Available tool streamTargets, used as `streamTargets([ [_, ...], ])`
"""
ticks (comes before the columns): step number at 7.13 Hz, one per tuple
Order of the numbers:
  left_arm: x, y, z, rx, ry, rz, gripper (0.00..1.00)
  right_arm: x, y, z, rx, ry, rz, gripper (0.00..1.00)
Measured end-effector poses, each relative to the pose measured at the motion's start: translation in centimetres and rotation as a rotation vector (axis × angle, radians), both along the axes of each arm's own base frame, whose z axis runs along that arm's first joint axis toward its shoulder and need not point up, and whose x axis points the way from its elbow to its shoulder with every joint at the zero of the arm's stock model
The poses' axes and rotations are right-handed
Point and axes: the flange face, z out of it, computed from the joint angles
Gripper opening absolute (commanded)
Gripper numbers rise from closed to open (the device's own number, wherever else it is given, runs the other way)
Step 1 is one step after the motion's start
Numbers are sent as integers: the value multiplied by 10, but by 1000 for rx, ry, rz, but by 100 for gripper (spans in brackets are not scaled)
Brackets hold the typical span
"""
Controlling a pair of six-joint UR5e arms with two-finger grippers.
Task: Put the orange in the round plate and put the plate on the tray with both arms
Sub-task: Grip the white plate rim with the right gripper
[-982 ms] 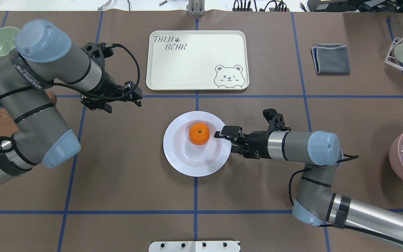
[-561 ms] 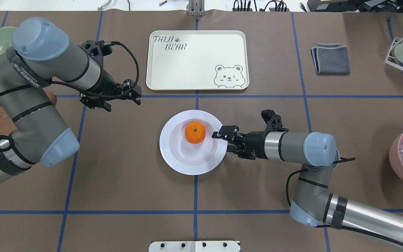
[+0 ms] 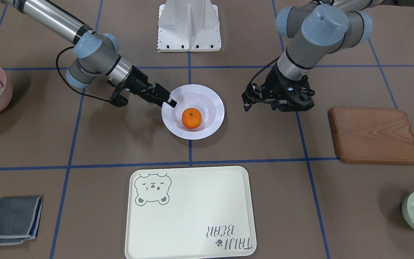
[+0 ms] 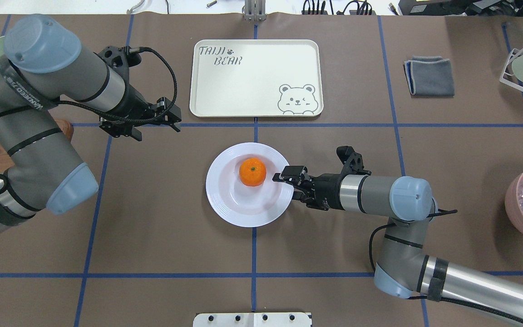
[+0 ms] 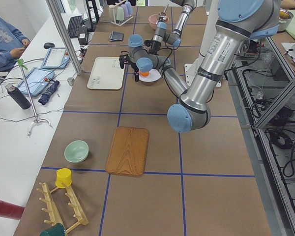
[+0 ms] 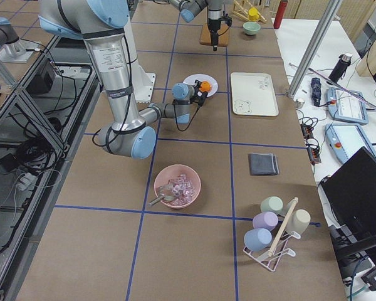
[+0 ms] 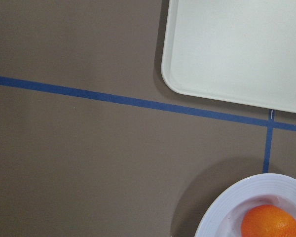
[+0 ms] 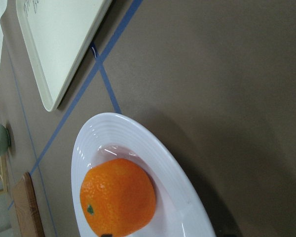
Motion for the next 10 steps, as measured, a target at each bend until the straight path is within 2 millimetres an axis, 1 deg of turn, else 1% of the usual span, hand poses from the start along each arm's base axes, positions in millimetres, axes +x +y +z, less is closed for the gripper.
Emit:
streamTargets([
  [3,-4,0,-1,1,2,-5,98,-4,0,0,-7,1,1,82],
  [4,-7,2,-3,-1,2,-6,98,-10,-2,-2,-16,-3,6,79],
  [6,-14,9,-12,-8,-5,-6,98,-14,-2,-6,-27,-22,13,49],
  [7,-16,11,-14,-10,-7,-5,98,-15,-1,-5,-31,-24,11,30],
  [8,-17,12,-15,-10,-7,-5,98,-18,1,-4,-35,-23,7,22],
  [10,-18,13,-15,-11,-8,-5,98,-17,3,-8,-32,-37,6,21],
])
